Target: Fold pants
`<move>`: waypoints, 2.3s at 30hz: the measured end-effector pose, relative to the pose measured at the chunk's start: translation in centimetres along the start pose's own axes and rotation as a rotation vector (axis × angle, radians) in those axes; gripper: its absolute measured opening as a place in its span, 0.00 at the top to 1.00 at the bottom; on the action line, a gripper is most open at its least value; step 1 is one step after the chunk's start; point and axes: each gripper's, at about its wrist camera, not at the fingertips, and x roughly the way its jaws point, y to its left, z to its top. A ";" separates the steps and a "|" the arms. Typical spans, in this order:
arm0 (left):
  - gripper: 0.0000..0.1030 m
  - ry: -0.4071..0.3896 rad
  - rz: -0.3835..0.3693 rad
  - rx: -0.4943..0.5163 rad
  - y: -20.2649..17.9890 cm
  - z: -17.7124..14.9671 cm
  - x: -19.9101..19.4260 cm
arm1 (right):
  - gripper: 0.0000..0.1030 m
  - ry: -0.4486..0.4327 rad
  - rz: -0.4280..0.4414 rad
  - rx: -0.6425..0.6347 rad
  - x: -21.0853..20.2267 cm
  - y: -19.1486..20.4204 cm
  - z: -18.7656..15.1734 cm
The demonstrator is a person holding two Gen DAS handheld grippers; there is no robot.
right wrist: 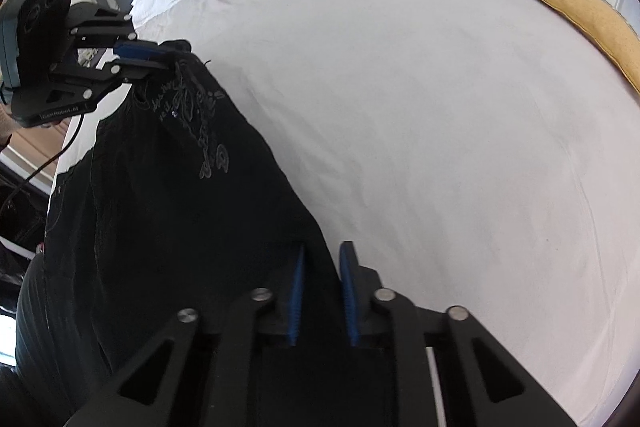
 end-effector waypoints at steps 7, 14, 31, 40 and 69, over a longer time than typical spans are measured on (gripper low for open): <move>0.91 -0.025 0.001 -0.027 1.2 -0.3 0.0 | 0.96 -0.016 -0.022 -0.003 -0.9 0.9 0.0; 0.91 -0.049 0.003 -0.051 1.3 -1.1 -2.1 | 0.96 -0.055 -0.048 0.000 -1.4 2.9 0.8; 0.91 -0.024 0.046 0.005 -4.0 -10.9 -9.3 | 0.96 -0.106 -0.270 -0.380 -5.7 19.4 -4.7; 0.91 0.033 0.098 0.071 -9.7 -18.3 -11.8 | 0.97 -0.026 -0.323 -0.648 -3.7 27.0 -10.1; 0.91 0.159 0.268 0.414 -23.6 -35.6 -13.5 | 0.97 0.075 -0.472 -1.092 1.5 40.4 -19.5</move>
